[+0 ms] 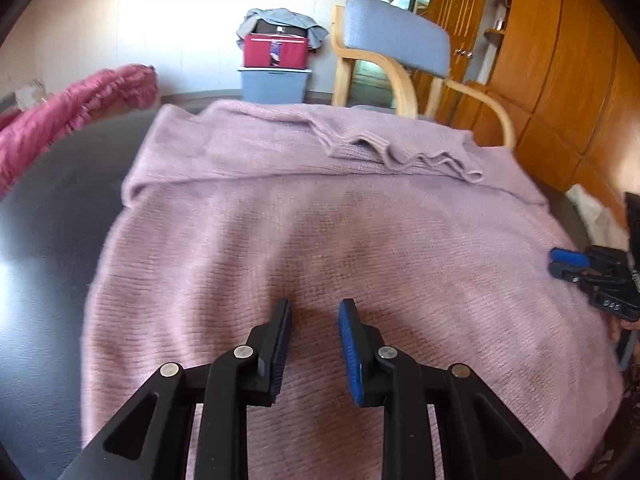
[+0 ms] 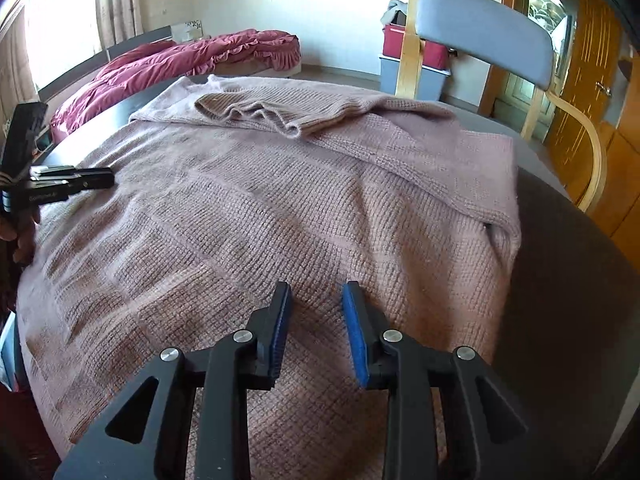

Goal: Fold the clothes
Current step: 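Lift both open tools away from the folded sweater, then close both tools on the end of the folded pink sweater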

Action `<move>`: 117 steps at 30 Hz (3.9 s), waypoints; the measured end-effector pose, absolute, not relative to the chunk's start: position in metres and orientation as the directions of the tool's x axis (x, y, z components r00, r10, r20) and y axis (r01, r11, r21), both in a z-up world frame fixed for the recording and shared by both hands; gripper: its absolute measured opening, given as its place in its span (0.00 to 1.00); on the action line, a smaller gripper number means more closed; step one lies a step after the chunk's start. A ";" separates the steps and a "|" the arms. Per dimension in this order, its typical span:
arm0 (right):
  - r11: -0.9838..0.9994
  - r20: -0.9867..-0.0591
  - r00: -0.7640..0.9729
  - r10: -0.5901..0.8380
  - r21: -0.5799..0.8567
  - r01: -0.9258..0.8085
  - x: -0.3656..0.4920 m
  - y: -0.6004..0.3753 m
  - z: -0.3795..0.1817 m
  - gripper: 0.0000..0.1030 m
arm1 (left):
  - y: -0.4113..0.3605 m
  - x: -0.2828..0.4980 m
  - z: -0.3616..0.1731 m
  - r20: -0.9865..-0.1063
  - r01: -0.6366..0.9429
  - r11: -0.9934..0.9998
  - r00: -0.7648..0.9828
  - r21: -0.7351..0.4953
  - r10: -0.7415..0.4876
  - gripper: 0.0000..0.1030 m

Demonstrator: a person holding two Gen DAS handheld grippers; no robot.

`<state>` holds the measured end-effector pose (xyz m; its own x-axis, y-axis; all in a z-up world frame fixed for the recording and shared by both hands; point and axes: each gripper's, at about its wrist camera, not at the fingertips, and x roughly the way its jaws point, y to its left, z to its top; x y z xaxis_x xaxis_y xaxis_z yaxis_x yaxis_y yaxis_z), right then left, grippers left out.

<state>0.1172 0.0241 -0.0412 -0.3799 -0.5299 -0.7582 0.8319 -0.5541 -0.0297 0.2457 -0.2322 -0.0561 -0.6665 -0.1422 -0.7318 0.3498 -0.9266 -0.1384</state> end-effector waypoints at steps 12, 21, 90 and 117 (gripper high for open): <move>-0.555 -0.749 -0.375 -0.545 -0.013 0.832 0.117 0.029 -0.042 0.30 | -0.283 0.304 -0.048 -0.711 0.439 -0.894 -0.658 -0.092 -0.249 0.27; -0.553 -0.747 -0.370 -0.552 -0.004 0.833 0.116 0.029 -0.043 0.30 | -0.298 0.299 -0.012 -0.637 0.444 -0.871 -0.737 -0.208 -0.224 0.26; -0.505 -0.827 -0.037 -0.561 0.307 0.806 0.186 0.108 -0.048 0.36 | -0.238 0.443 -0.054 -0.698 0.310 -0.827 -0.704 -0.469 0.132 0.48; -0.274 -0.305 -0.019 -0.952 0.822 0.499 -0.001 0.076 0.003 0.13 | -0.362 0.322 0.032 -0.134 0.025 -0.523 -0.976 -0.852 0.171 0.07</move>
